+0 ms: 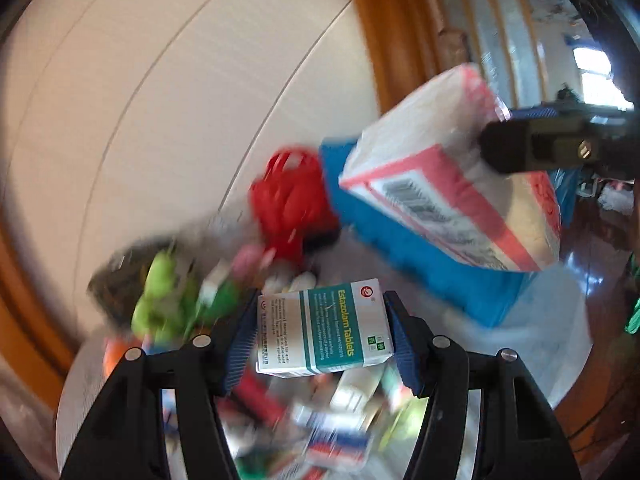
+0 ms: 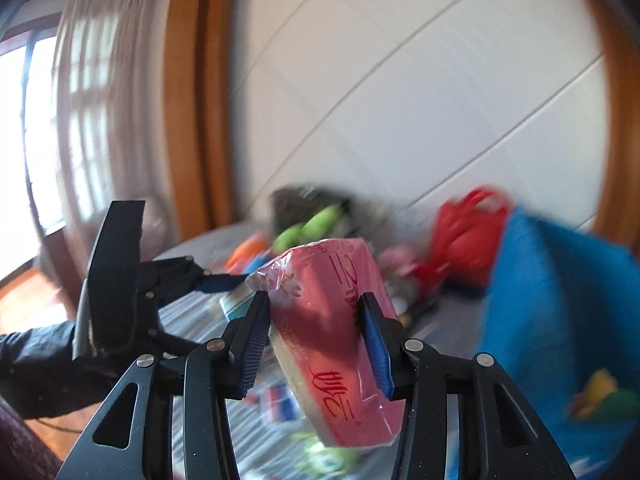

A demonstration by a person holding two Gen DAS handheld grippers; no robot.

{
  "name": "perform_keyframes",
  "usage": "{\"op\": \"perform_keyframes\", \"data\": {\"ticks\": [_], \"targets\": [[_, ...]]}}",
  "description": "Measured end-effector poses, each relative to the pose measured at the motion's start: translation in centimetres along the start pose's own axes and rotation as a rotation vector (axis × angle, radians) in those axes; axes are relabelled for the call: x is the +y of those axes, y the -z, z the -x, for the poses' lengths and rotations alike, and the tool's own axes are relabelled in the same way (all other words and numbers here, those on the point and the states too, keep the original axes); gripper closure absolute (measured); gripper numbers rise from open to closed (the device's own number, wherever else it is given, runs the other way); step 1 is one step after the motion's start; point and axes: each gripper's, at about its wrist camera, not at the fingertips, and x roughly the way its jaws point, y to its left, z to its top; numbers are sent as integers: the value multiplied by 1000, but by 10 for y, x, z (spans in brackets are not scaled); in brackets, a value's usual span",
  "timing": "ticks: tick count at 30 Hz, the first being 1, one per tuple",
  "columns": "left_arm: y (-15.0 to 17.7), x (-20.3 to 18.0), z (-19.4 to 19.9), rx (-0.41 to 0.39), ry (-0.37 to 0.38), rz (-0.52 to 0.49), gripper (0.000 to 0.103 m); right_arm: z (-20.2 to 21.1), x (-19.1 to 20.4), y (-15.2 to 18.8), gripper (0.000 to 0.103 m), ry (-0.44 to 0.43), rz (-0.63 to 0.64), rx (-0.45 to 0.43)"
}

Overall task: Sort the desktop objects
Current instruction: 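Grasp a pink tissue pack with the right gripper while the left grasps a teal medicine box, then carry the pink pack and teal box over the blue crate and open both grippers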

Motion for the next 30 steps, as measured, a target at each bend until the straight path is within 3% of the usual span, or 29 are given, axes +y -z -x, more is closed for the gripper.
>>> {"op": "perform_keyframes", "data": {"ticks": [5, 8, 12, 17, 18, 19, 21, 22, 23, 28, 30], "targets": [[-86, -59, -18, -132, 56, -47, 43, 66, -65, -19, 60, 184, -53, -139], [-119, -93, -36, -162, 80, -74, 43, 99, -114, -23, 61, 273, -104, -188], [-155, -140, -65, -167, 117, -87, 43, 117, -171, -20, 62, 349, -151, -189], [-182, -180, -100, -147, 93, -79, 41, 115, -237, -11, 62, 386, -214, -150], [-186, -185, -107, -138, 80, -77, 31, 115, -249, -9, 62, 382, -234, -149], [-191, -191, -112, -131, 55, -77, 17, 115, -260, -8, 59, 385, -249, -149], [-198, -201, -113, -160, -32, -60, 3, 117, -278, -5, 54, 433, -263, -165], [-202, -202, -112, -169, -48, -43, 1, 119, -284, -5, 39, 453, -270, -173], [-205, -200, -112, -170, -44, -26, 1, 125, -288, -4, 28, 465, -279, -194], [-210, -198, -108, -141, -107, 22, 1, 147, -293, -1, 23, 523, -299, -247], [-205, -197, -104, -140, -115, 39, 1, 151, -289, 4, 20, 579, -305, -229]]}}
